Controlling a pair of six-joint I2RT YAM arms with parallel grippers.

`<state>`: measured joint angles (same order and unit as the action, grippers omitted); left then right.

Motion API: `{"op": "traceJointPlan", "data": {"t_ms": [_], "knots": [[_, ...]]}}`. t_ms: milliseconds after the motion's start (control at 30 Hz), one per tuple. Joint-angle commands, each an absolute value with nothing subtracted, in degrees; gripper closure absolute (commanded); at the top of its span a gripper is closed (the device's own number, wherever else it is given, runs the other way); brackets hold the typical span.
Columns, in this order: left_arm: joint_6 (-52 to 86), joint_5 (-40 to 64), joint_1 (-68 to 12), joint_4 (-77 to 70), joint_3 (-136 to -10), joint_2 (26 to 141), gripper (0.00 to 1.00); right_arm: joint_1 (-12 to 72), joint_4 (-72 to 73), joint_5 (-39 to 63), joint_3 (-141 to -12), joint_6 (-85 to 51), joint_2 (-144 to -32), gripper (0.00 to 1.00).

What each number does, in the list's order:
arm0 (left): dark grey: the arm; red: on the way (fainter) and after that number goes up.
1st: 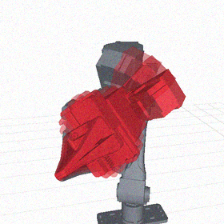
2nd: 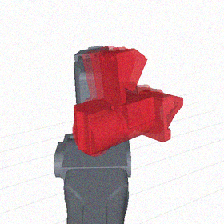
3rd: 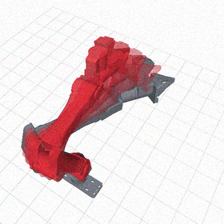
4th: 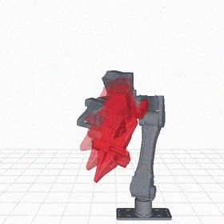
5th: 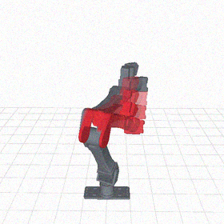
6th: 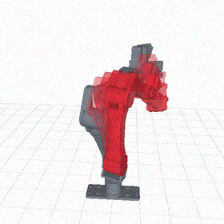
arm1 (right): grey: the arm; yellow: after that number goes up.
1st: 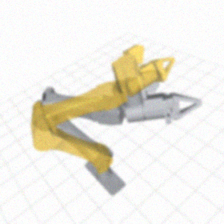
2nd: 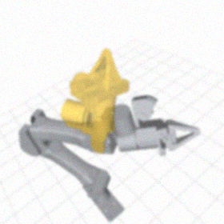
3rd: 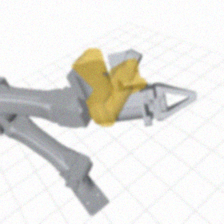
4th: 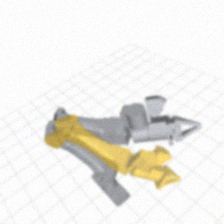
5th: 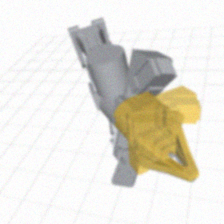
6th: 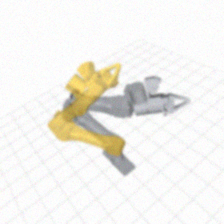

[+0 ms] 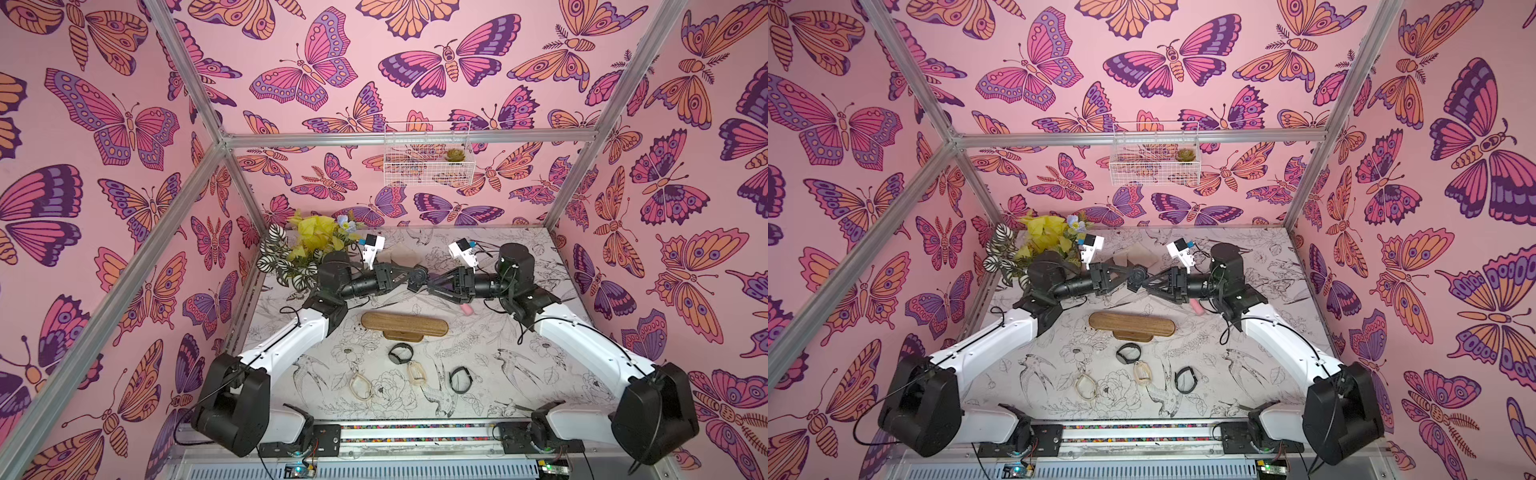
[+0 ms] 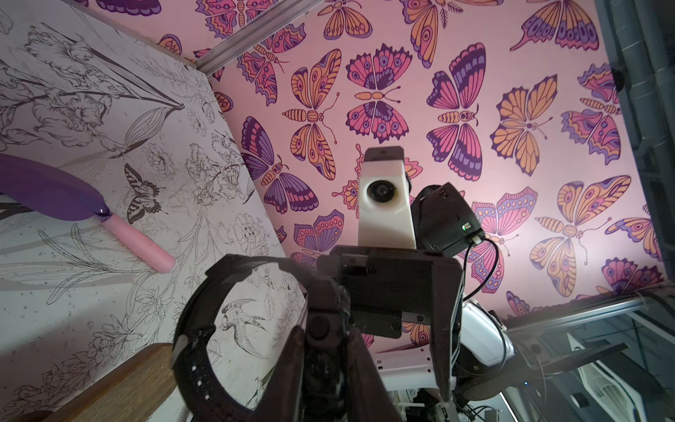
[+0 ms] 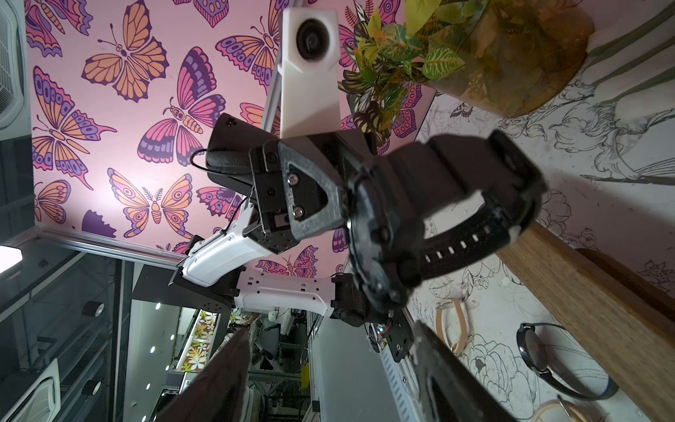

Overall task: Place watch on stand
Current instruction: Place the watch on the stand.

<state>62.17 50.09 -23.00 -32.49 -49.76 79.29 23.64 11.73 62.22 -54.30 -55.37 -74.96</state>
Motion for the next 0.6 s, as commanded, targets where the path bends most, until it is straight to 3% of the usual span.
{"op": "traceJointPlan", "data": {"t_ms": [0,133,400,567], "knots": [[65.2,50.5,-20.9,-37.0,-46.7,77.9,0.86,23.5,10.1,62.8,-53.2,-53.8,-74.2,0.27],[66.5,50.4,-17.9,-37.4,-42.9,75.8,0.86,23.2,6.3,62.9,-53.5,-51.0,-73.7,0.27],[60.4,50.2,-12.4,-24.4,-38.1,65.6,0.86,22.5,-19.0,53.8,-57.1,-33.3,-74.5,0.29],[55.0,49.1,-11.1,-13.6,-36.7,60.8,0.86,22.9,-29.3,44.5,-58.0,-26.9,-76.2,0.42]]}}
